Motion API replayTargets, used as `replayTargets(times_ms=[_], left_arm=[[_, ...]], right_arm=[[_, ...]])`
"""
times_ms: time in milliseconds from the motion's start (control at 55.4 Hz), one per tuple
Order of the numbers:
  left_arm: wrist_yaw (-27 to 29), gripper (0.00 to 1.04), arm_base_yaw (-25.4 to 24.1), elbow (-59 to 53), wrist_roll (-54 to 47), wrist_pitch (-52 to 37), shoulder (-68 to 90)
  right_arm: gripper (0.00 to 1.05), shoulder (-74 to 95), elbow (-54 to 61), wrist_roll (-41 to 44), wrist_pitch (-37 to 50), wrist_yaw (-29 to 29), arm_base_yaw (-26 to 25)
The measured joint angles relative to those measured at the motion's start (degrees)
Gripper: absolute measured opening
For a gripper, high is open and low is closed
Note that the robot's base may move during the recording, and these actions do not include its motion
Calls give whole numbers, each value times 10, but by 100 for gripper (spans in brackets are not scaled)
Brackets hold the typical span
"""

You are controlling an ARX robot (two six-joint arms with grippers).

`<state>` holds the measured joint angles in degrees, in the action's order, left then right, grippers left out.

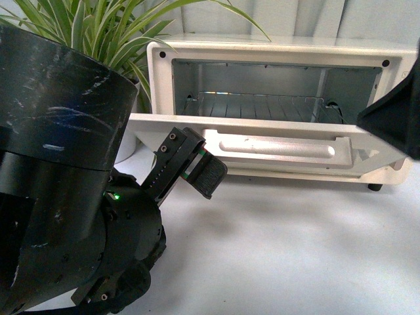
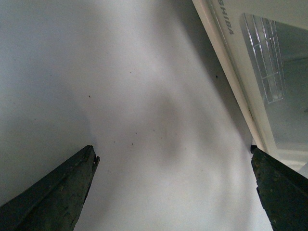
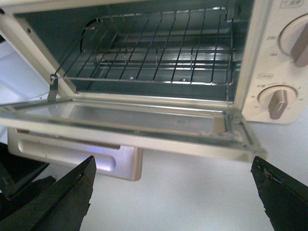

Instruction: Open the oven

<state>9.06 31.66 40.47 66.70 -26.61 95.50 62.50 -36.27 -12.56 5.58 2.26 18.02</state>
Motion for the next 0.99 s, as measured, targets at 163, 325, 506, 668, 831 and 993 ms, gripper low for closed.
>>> replayTargets(times_ms=[163,325,506,668,831,993], left_arm=[[8,98,2,-12,-37,7,-13],[19,98,6,-20,-85,15,-18],[35,98,10,-29,-130,16,-22],[59,98,16,-32,-193,22,-24],[79,98,21,-36,-252,26,-25],[95,98,25,-41,-304,26,-28]], right_arm=[[95,-24,0,-12,-5,-10,-30],[95,-26,0,-19,-7,-18,-54],[95,-26,0,-19,-7,-24,-67],[95,-28,0,-19,-8,-24,-70],[95,-30,0,-19,-8,-26,-72],[95,-31,1,-19,-8,-33,-78]])
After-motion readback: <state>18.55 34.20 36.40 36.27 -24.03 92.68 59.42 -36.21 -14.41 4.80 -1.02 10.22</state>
